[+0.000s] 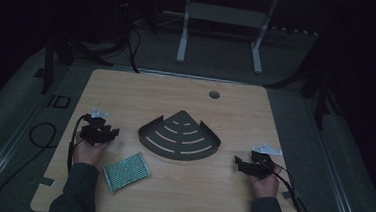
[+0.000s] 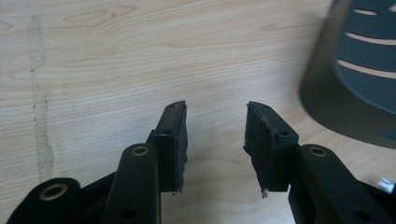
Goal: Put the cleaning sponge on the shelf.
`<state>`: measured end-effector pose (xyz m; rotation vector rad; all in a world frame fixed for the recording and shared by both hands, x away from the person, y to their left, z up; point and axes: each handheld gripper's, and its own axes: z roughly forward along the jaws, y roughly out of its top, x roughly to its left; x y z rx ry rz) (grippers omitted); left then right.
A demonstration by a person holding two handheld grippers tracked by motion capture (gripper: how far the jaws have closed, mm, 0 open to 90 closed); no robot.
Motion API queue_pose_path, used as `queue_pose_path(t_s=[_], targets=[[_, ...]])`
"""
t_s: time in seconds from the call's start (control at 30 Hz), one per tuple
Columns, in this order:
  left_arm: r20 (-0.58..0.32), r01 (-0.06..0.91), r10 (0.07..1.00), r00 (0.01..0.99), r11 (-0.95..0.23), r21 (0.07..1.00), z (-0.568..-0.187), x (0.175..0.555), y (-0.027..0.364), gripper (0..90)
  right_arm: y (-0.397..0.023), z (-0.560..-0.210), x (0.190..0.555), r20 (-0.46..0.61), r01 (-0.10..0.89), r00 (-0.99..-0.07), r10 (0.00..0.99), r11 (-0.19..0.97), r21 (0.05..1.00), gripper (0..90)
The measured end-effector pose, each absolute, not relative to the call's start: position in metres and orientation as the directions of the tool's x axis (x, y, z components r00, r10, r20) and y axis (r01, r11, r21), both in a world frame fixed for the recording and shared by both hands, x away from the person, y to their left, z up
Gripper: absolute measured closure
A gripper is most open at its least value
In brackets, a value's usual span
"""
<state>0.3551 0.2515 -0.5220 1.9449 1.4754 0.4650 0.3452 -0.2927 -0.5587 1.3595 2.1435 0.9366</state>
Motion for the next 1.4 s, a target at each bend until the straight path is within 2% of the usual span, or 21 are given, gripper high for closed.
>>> queue_pose_path(t_s=[0.13,0.2,0.23,0.43,0.6,0.93,1.4], targets=[[-0.104,0.711,0.934,0.343,-0.185,0.679,-0.52,0.348,0.249,60.1,-0.293,-0.559,0.345,-0.004,0.612,-0.426,0.905,0.291,0.735,24.0],[-0.065,0.701,0.923,0.38,-0.241,0.671,-0.517,0.342,0.244,62.1,-0.293,-0.559,0.345,-0.004,0.613,-0.426,0.905,0.291,0.734,24.0],[-0.072,0.699,0.917,0.391,-0.245,0.671,-0.516,0.341,0.244,62.1,-0.293,-0.559,0.345,-0.004,0.613,-0.426,0.905,0.291,0.734,24.0],[-0.061,0.709,0.906,0.418,-0.283,0.646,-0.511,0.331,0.239,64.7,-0.293,-0.559,0.345,-0.004,0.613,-0.426,0.905,0.292,0.735,24.0],[-0.069,0.707,0.888,0.455,-0.313,0.634,-0.506,0.325,0.235,66.8,-0.293,-0.559,0.345,-0.004,0.613,-0.426,0.905,0.292,0.734,24.0],[-0.109,0.702,0.833,0.543,-0.378,0.603,-0.498,0.32,0.223,65.5,-0.293,-0.559,0.346,-0.004,0.613,-0.428,0.904,0.293,0.734,23.6],[-0.119,0.699,0.785,0.609,-0.459,0.549,-0.5,0.314,0.206,75.1,-0.293,-0.559,0.346,-0.005,0.612,-0.43,0.903,0.295,0.734,23.5]])
